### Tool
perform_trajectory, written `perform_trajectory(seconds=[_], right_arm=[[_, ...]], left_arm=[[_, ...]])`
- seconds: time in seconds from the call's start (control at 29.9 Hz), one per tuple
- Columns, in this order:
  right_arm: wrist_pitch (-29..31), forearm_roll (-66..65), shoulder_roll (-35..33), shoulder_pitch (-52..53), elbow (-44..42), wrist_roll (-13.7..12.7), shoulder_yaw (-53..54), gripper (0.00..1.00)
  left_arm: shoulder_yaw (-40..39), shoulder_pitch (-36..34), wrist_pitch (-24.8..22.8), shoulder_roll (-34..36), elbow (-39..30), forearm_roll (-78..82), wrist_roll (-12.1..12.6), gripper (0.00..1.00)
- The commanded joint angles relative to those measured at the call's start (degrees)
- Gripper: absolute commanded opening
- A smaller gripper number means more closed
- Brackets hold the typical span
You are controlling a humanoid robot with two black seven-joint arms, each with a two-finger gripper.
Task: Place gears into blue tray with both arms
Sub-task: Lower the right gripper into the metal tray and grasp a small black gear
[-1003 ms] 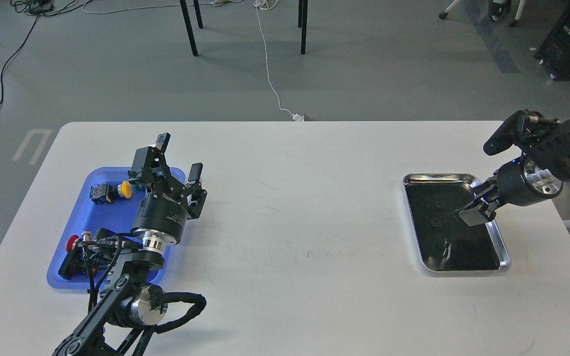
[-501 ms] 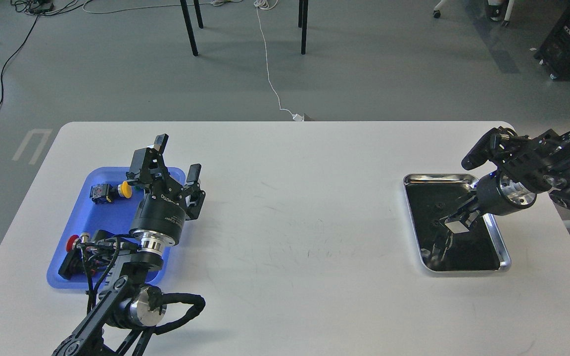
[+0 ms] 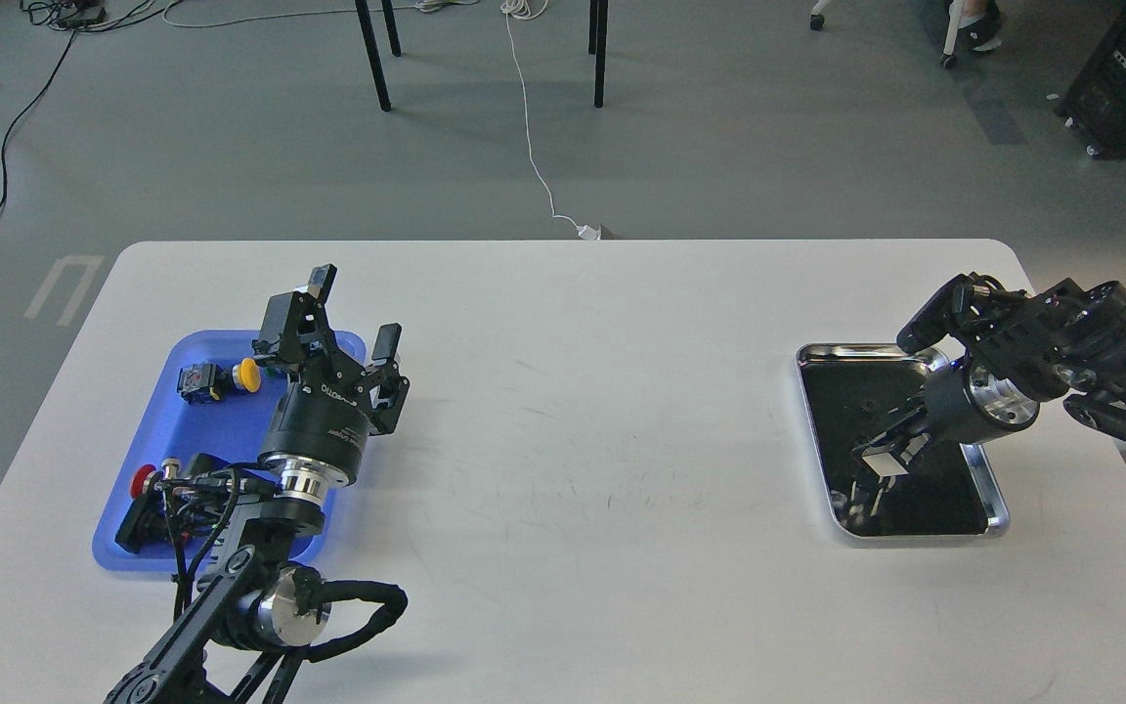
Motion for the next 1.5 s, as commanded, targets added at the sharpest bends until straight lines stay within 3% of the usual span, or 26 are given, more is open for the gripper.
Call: perform_trajectory(seconds=[0.0, 0.77, 1.0, 1.34, 1.47], right_arm=[[-0.1, 0.0, 1.8, -0.4, -2.0, 0.0, 0.0, 0.49], [-0.3, 0.1, 2.8, -1.4, -3.3, 0.0, -0.1, 0.49], [-0.3, 0.1, 2.8, -1.4, -3.6, 0.0, -0.1, 0.27], [-0.3, 0.1, 2.8, -1.8, -3.8, 0.0, -0.1, 0.15], [-0.3, 0.1, 2.6, -1.8, -3.8, 0.0, 0.0, 0.15]], left_arm=[[0.0, 0.0, 0.0, 0.1, 0.0, 0.0, -0.1, 0.98], [0.0, 0.1, 0.0, 0.0, -0.6, 0.0, -0.2, 0.98], [0.0, 0.1, 0.0, 0.0, -0.7, 0.0, -0.3, 0.98], [0.0, 0.1, -0.1, 0.0, -1.2, 0.0, -0.3, 0.98], [0.0, 0.5, -0.1, 0.0, -1.6, 0.0, -0.3, 0.98]])
